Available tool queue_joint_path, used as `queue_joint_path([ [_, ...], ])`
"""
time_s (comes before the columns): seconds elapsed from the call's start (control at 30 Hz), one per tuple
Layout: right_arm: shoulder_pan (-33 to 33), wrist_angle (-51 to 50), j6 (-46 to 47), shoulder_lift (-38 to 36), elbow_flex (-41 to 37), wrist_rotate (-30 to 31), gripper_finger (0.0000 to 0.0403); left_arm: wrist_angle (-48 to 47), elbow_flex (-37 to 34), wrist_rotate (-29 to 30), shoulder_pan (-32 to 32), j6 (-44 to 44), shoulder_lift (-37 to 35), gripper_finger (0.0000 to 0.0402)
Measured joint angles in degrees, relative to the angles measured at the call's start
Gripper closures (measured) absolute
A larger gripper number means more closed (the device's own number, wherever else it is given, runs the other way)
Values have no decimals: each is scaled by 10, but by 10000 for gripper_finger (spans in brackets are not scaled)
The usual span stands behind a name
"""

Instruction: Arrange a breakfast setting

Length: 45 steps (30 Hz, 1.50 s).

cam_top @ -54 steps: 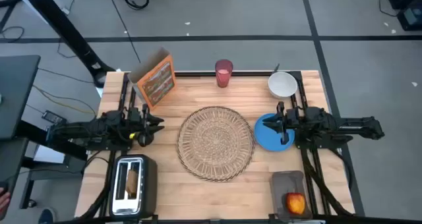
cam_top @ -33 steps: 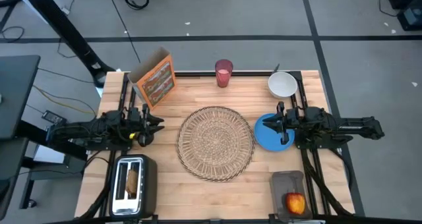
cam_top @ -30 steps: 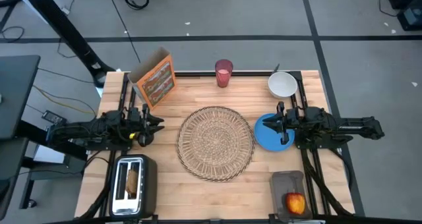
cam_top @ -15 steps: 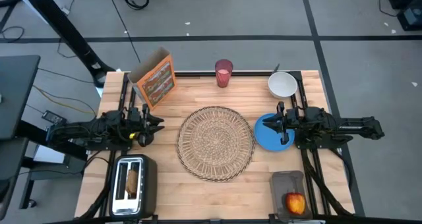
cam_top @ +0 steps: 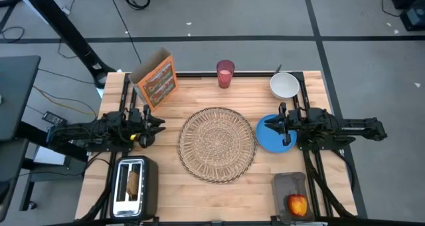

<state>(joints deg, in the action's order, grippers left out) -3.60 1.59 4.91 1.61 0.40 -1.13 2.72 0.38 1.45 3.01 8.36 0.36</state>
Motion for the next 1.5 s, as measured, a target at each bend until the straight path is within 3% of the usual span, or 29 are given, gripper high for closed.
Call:
queue_joint_path([
  [0.5, 0, 0, 0, 0, 0, 0, 337, 0, 0, 0, 0, 0, 0, 257],
  [0.6, 0, 26, 5, 0, 0, 28, 337, 0, 0, 0, 0, 0, 0, 257],
  [0.77, 0, 155, 219, 0, 0, 29, 337, 0, 0, 0, 0, 0, 0, 257],
  [0.93, -1, 195, 284, 0, 2, 135, 337, 0, 0, 0, 1, -22, 0, 257],
  [1.2, -1, 23, 341, 70, 105, 136, 348, 1, 0, 0, 1, -46, 0, 257],
  [1.37, -16, -175, 387, 183, 240, 205, 348, 1, 0, 0, 1, -13, 0, 257],
  [1.5, -54, -343, 406, 293, 349, 204, 331, 4, 0, 0, 1, 15, 0, 257],
])
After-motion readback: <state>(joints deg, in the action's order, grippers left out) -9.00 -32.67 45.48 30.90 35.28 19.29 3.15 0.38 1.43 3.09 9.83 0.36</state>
